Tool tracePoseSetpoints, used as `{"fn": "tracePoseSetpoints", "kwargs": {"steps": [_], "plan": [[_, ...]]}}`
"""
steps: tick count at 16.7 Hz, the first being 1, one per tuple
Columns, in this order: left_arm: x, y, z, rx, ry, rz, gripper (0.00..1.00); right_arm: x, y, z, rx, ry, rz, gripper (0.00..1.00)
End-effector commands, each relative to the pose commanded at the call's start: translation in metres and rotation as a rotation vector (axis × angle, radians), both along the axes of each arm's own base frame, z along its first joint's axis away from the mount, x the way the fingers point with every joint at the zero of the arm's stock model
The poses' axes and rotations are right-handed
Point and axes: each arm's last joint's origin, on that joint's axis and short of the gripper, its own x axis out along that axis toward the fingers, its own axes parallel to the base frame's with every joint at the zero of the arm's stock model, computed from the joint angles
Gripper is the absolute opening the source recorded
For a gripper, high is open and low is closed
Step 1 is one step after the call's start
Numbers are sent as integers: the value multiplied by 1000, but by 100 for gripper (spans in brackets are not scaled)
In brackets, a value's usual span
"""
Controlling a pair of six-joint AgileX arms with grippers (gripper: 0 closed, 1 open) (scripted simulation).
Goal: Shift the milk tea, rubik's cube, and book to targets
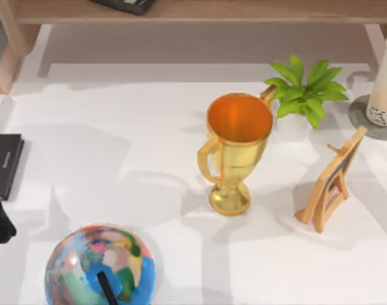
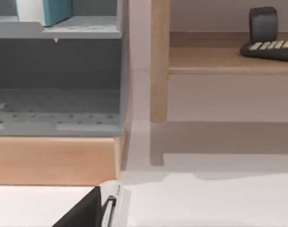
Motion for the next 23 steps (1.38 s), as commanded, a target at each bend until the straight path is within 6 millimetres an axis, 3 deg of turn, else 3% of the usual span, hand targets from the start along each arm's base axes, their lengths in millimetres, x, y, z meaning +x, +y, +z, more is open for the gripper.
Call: {"fn": "tracePoseSetpoints", "kwargs": {"steps": [4,8,14,16,20,23], "plan": [[0,0,0,0,0,0,100,38,19,29,-34,-268,36,0],[0,0,0,0,0,0,100,76,13,19,-116,-331,-40,0],[0,0,0,0,0,0,100,78,12,19,-121,-334,-47,0],[0,0,0,0,0,0,100,82,8,29,-114,-377,-48,0],[0,0,0,0,0,0,100,102,1,67,-84,-535,-35,0],[0,0,0,0,0,0,100,129,7,73,-69,-564,-9,0]]}}
